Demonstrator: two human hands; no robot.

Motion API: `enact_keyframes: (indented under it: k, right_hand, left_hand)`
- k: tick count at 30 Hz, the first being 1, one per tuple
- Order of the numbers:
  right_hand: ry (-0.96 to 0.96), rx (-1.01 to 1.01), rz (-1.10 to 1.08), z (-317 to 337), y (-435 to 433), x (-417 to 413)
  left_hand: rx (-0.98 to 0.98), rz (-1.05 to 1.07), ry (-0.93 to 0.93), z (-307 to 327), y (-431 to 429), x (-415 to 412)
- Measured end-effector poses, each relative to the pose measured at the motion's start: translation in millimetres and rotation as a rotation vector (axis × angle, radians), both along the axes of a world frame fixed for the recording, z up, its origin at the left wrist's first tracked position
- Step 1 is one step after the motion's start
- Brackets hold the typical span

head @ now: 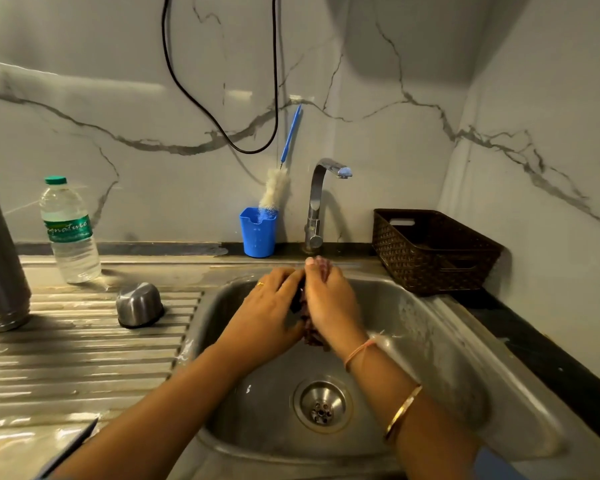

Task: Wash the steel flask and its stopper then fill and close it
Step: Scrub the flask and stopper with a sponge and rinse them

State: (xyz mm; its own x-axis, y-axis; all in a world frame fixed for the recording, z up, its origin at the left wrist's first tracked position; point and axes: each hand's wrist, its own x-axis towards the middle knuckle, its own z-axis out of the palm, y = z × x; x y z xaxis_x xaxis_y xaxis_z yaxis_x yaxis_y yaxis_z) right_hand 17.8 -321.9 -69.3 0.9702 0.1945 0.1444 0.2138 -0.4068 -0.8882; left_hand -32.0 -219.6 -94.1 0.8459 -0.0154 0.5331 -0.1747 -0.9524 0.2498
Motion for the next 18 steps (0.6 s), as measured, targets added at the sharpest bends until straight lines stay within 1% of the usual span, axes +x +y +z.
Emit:
enact_keyframes:
  k: [2, 3, 4, 5, 6, 7, 8, 9, 10, 11, 12, 13, 14, 15, 16, 18]
  right_hand:
    - [-0.299, -0.240, -0.034, -4, 5, -14]
    - [-0.403, -0.329, -0.023, -5, 5, -21]
    - [-0.467, -0.375, -0.008, -6, 4, -23]
    - [-0.476, -0.392, 0.007, -5, 3, -22]
    - [-0.432, -0.365, 0.020, -3, 2, -16]
    - [-0.320, -0.274, 0.048, 1, 1, -9]
    - [-0.162, -0.116, 0.102, 6, -3, -2]
    - [0.047, 0.083, 0.176, 10, -7, 5]
    - [0.297, 0.270, 0.285, 12, -14, 10]
    - [0.521, 0.408, 0.403, 12, -21, 12]
    - [0.681, 0.523, 0.477, 10, -27, 13]
    - [0.778, 0.619, 0.491, 9, -30, 13]
    - [0.796, 0.663, 0.466, 9, -29, 13]
    - [0.761, 0.666, 0.418, 10, -26, 14]
    - [0.640, 0.593, 0.326, 11, -21, 14]
    - [0.227, 0.243, 0.143, 13, -13, 6]
  left_hand:
    - [-0.024, 0.010, -0.025, 0, -6, -1]
    - [-0.037, 0.001, -0.038, -1, -7, -2]
    - [-0.073, -0.018, -0.064, -1, -6, -4]
    - [-0.122, -0.043, -0.092, -1, -4, -5]
    - [-0.174, -0.067, -0.106, -1, -1, -6]
    - [-0.220, -0.096, -0.105, -1, 2, -6]
    - [-0.264, -0.134, -0.103, 0, 4, -7]
    - [-0.321, -0.182, -0.117, 1, 3, -7]
    - [-0.398, -0.224, -0.129, 4, -1, -8]
    - [-0.487, -0.263, -0.127, 7, -6, -8]
    - [-0.549, -0.289, -0.114, 10, -11, -6]
    - [-0.585, -0.297, -0.106, 12, -15, -5]
    - [-0.585, -0.281, -0.103, 14, -16, -2]
    - [-0.564, -0.249, -0.087, 14, -15, 1]
    - [-0.501, -0.195, -0.063, 13, -13, 3]
    - [-0.352, -0.061, -0.007, 11, -7, 3]
